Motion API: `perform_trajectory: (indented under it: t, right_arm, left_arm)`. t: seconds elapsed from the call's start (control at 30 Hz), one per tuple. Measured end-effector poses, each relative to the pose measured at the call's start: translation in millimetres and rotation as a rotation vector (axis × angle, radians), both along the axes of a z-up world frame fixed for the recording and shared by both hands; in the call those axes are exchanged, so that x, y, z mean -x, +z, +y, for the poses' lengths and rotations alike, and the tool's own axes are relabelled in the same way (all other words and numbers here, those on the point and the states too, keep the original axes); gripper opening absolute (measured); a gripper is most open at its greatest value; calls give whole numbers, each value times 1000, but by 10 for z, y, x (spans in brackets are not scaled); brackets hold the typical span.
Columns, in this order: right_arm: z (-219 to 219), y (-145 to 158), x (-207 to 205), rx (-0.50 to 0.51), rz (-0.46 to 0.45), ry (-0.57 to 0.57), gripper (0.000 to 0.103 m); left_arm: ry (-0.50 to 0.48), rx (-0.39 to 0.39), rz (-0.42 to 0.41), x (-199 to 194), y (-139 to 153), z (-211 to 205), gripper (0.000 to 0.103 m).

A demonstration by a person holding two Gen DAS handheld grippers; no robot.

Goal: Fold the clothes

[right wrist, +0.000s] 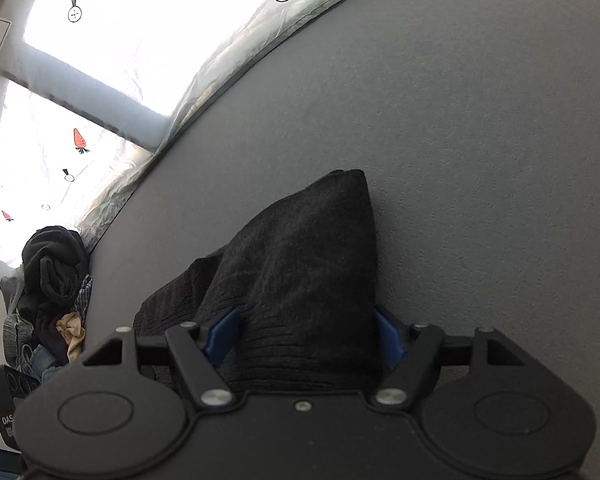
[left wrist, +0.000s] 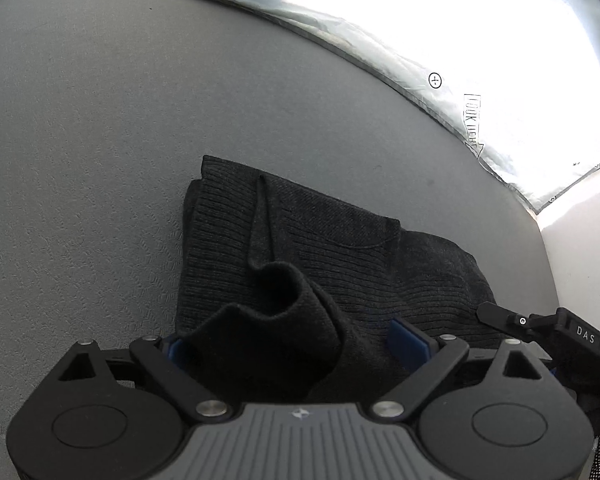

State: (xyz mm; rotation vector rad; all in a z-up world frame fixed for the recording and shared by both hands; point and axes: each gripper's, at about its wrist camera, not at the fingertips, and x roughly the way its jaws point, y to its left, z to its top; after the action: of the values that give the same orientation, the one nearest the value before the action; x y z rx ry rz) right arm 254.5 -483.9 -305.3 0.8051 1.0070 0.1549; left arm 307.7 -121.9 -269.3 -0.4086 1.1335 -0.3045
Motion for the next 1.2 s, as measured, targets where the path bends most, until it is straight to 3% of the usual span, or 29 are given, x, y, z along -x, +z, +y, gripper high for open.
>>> perform_trajectory:
  t: [0.03,0.1,0.13,0.2,0.23,0.3,0.57,0.83,1.0,1.13,1.2]
  right_arm:
    - [-5,-11,18,-39,-2,-4,73]
    - [4,-27,43,-90,3,-8,63]
    - [29,-17,44,-78,9,-2,60]
    - [76,16,38,-45,19,11,41]
    - [97,39,30,-25,22,17,37]
    - [96,111,59,-36,-16,5,25]
    - [-44,703,218,-52,-235,-67,21]
    - [-987,1197,614,32,-385,-364,21]
    - [-1781,1311,971,139,-455,-577,21]
    - [-2363,1323,1247,217,-470,-723,21]
    - [-2566,1319,1339,282,-458,-777,23]
  left_arm:
    - [23,-9,1,10,12,18,75]
    - [58,-5,7,18,25,49,62]
    - [60,2,5,18,35,41,53]
    - [63,17,0,18,56,26,44]
    - [60,17,-7,17,72,6,41]
    - [21,-25,-48,16,161,-86,37]
    - [-154,-10,-167,-188,634,-565,35]
    - [-496,47,-328,-689,1116,-2110,35]
    - [-753,76,-417,-953,1228,-3633,35]
    - [-978,81,-545,-947,1294,-4828,35]
    - [-1067,46,-601,-882,1195,-5338,43]
